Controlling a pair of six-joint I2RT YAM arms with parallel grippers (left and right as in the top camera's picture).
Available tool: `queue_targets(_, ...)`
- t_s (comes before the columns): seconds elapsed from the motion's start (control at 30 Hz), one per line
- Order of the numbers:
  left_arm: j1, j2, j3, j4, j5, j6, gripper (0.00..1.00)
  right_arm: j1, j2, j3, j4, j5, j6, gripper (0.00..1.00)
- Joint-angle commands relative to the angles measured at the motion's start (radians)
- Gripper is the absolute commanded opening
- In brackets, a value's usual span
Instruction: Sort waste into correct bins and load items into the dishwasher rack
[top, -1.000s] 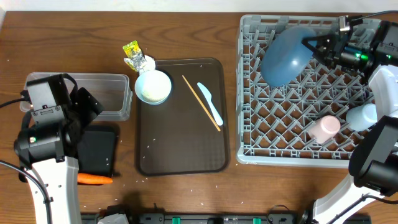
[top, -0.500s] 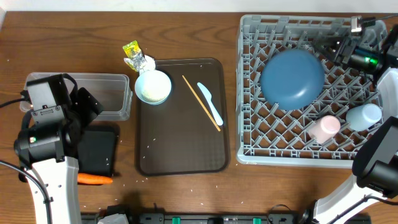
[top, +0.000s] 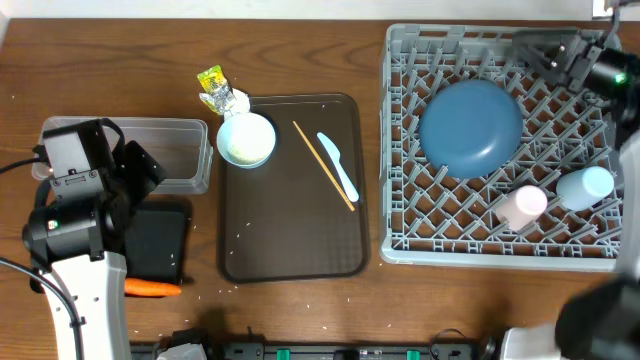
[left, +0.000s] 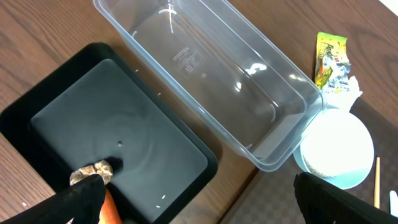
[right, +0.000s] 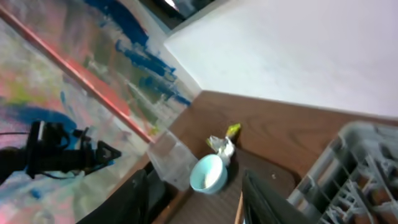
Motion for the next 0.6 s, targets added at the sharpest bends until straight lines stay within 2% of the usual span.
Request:
queue_targets(0.0,0.006,-0.011,0.012,-0.002,-0.002,-0.005,0.98,0.106,-0.133,0.007,-0.149,0.381,0.096,0.43)
queue_targets(0.13,0.006,-0.011,0.012,-0.002,-0.002,-0.005,0.98,0.286,-0.222,0.007,-0.417,1.096,0.143,0.46)
queue_targets(0.23,0.006,-0.011,0.012,-0.002,-0.002,-0.005,0.98,0.427,-0.232,0.007,-0.475,1.43,0.076,0.47)
queue_targets(0.3,0.006,-0.011,0.012,0.015,-0.002,-0.005,0.98,0.507,-0.224,0.006,-0.488,1.516,0.013,0.5)
queue_targets(0.4,0.006,-0.011,0.012,0.055,-0.002,-0.005,0.98,0.588,-0.21,0.006,-0.502,1.521,-0.002,0.64)
queue_targets(0.43,0.006,-0.011,0.012,0.053,-0.002,-0.005,0.98,0.603,-0.206,0.006,-0.509,1.511,-0.002,0.7)
queue_targets(0.5,0.006,-0.011,0.012,0.06,0.002,-0.022,0.98,0.622,-0.203,0.006,-0.532,1.497,0.002,0.75)
queue_targets(0.57,0.006,-0.012,0.012,0.061,0.075,-0.055,0.98,0.622,-0.203,0.006,-0.561,1.498,0.002,0.82)
